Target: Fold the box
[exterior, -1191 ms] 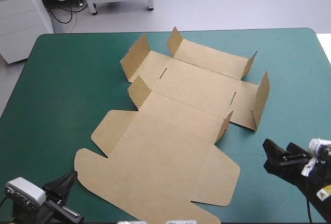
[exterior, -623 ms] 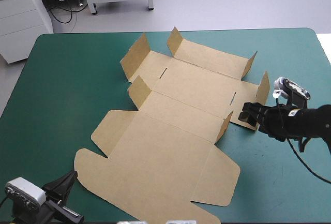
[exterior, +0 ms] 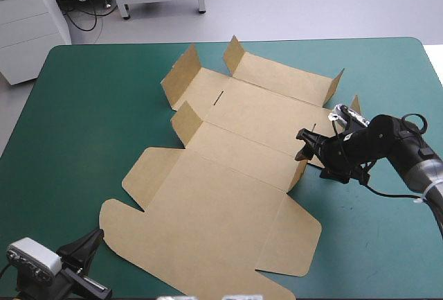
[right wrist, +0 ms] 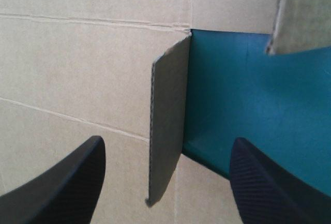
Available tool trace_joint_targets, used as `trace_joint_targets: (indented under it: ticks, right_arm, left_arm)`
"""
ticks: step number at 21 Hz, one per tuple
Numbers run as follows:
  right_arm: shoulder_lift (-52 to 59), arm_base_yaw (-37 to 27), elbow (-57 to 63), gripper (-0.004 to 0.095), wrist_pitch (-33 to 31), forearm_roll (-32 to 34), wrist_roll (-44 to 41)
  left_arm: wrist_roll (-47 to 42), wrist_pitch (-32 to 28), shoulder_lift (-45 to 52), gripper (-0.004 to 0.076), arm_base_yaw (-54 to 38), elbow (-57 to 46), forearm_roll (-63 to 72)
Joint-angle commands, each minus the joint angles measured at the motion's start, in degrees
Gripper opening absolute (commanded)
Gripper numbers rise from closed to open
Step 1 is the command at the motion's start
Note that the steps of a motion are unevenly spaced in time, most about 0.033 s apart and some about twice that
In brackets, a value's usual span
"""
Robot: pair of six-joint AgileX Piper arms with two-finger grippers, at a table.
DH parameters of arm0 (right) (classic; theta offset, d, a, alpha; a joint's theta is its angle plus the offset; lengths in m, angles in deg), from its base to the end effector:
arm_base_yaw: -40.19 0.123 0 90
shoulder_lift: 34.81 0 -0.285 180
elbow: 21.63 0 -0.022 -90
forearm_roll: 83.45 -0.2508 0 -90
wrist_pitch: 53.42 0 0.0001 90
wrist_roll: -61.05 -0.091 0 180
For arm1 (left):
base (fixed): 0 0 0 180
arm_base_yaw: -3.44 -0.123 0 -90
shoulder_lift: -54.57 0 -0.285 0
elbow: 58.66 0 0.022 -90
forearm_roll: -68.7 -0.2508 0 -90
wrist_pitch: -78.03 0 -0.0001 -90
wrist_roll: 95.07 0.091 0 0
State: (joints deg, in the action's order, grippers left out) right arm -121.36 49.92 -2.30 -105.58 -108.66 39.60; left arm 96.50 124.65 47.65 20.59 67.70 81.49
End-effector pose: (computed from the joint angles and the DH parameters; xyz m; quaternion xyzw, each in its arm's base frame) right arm 0.2569 0.0751 0.2822 0.1959 0.9430 0.2375 0.1267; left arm 0.0060 -0.0172 0.2742 0.1853 0.7781 -0.1391 0.5838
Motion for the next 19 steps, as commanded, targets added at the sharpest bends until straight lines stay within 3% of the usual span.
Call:
trace_joint_targets:
  ticks: [1,7,9,10,11,12,13,19]
  right_arm:
    - [-0.17,0.08,-1.92,0.0630,3.16,-0.64,-0.08]
    - [-3.11,1.75,-1.92,0.0600,5.59,0.06,-0.10]
    - [-4.00,2.78,-2.02,0.0491,6.68,0.46,-0.23]
    - [-4.64,2.90,-2.01,0.0363,6.67,0.67,-0.09]
    - [-5.08,2.90,-2.01,0.0298,6.53,0.67,0.20]
    - [-5.60,2.90,-2.01,0.0117,6.27,0.67,0.95]
    - [-5.72,2.90,-2.01,0.0026,6.27,0.67,1.24]
    - [-5.80,2.90,-2.14,-0.0003,5.20,0.42,6.75]
  left_arm:
    - [-0.20,-4.12,0.94,-0.0032,0.10,1.34,1.47]
    - [-0.20,-4.12,0.94,-0.0032,0.10,1.34,1.47]
    - [-0.20,-4.12,0.94,-0.0032,0.10,1.34,1.47]
    - [-0.20,-4.12,0.94,-0.0032,0.10,1.34,1.47]
    - [-0.20,-4.12,0.94,-0.0032,0.10,1.34,1.47]
    - [-0.20,-4.12,0.94,-0.0032,0.10,1.34,1.47]
    - [-0.20,-4.12,0.94,-0.0032,0.10,1.34,1.47]
    - [-0.20,-4.12,0.94,-0.0032,0.10,1.34,1.47]
